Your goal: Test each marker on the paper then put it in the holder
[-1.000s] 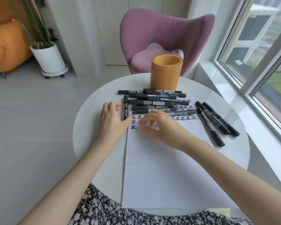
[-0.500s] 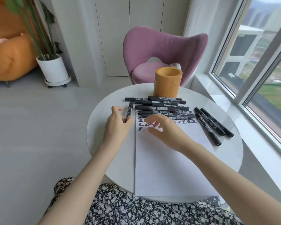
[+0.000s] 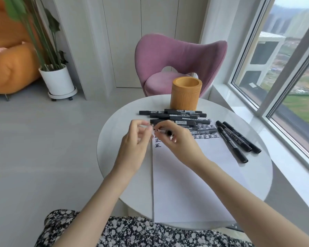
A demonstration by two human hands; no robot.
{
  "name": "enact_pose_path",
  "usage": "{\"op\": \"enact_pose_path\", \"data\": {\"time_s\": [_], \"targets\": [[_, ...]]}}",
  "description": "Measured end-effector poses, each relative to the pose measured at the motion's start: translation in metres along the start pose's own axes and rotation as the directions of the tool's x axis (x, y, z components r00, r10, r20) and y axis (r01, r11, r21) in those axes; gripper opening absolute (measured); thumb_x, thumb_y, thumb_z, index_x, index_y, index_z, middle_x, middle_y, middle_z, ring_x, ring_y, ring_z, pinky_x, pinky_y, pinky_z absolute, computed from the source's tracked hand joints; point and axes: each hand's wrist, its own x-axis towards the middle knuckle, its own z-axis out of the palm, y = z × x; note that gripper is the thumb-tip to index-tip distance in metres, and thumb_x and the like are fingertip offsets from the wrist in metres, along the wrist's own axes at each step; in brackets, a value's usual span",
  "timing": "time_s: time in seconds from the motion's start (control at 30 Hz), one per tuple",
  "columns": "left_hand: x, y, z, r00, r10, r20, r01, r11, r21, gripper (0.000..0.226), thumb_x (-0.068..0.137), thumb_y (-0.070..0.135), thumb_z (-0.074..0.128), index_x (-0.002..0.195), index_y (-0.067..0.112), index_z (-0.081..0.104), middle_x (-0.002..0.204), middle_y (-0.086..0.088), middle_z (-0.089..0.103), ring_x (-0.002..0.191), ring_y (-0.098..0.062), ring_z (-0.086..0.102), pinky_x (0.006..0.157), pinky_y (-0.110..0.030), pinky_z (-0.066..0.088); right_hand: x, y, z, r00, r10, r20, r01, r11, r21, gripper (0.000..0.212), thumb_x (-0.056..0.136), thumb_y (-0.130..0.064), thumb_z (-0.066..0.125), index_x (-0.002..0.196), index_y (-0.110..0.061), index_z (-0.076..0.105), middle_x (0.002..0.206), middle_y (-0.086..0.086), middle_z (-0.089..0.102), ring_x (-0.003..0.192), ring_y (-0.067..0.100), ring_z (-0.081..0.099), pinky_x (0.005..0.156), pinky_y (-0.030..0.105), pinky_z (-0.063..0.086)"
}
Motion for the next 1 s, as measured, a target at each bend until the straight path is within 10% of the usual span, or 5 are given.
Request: {"op": "enact_pose_path", "data": {"time_s": [0.2, 0.4, 0.63, 0.87, 1.0], "targets": [[0.009, -0.020, 0.004, 0.956, 0.250, 0.155, -0.280, 0.935, 0.217, 0.053, 0.083, 0.019, 0.068, 0.130, 0.020, 0.045, 0.120, 0.012, 0.054, 0.115, -0.002, 0.045, 0.098, -0.014, 0.033, 0.001, -0.008, -0.012, 0.990, 0.138, 0.012, -0.124, 0.850, 0.512, 0.016, 0.097, -0.007, 0.049, 0.081, -0.010, 0.050, 0.056, 0.011, 0.054, 0.051, 0.021, 0.042, 0.047, 0.023, 0.035], [0.014, -0.018, 0.011, 0.954, 0.167, 0.250, -0.217, 0.958, 0.187, 0.016, 0.093, 0.021, 0.056, 0.108, 0.019, 0.059, 0.090, 0.005, 0.065, 0.080, -0.007, 0.064, 0.078, -0.030, 0.050, -0.002, -0.003, -0.007, 0.981, 0.193, 0.018, -0.171, 0.824, 0.540, 0.020, 0.094, -0.010, 0.057, 0.074, -0.013, 0.055, 0.050, -0.006, 0.043, 0.047, 0.009, 0.032, 0.048, 0.018, 0.025], [0.010, -0.019, 0.013, 0.953, 0.083, 0.290, -0.141, 0.972, 0.186, 0.027, 0.097, 0.038, 0.039, 0.118, 0.026, 0.052, 0.104, 0.006, 0.067, 0.096, -0.013, 0.061, 0.085, -0.033, 0.047, 0.002, -0.008, -0.002, 0.971, 0.236, 0.026, -0.209, 0.798, 0.565, 0.037, 0.097, -0.017, 0.055, 0.061, -0.013, 0.046, 0.048, -0.003, 0.037, 0.042, 0.008, 0.027, 0.044, 0.017, 0.022], [0.012, -0.019, 0.006, 0.940, 0.059, 0.335, -0.089, 0.993, 0.074, 0.016, 0.097, 0.032, 0.044, 0.092, 0.025, 0.058, 0.050, 0.022, 0.052, 0.052, 0.003, 0.048, 0.056, -0.019, 0.033, 0.002, -0.004, 0.001, 0.980, 0.189, 0.057, -0.189, 0.818, 0.544, 0.032, 0.100, -0.015, 0.048, 0.068, -0.011, 0.047, 0.050, 0.002, 0.041, 0.046, 0.012, 0.030, 0.046, 0.018, 0.025], [0.015, -0.020, 0.004, 0.936, 0.094, 0.339, -0.080, 0.995, -0.057, 0.023, 0.094, 0.042, 0.049, 0.104, 0.024, 0.060, 0.054, 0.005, 0.054, 0.049, -0.001, 0.046, 0.055, -0.024, 0.035, 0.006, -0.007, -0.001, 0.986, 0.158, 0.044, -0.158, 0.833, 0.531, 0.031, 0.099, -0.013, 0.050, 0.069, -0.013, 0.046, 0.049, -0.005, 0.041, 0.045, 0.008, 0.033, 0.047, 0.017, 0.028]]}}
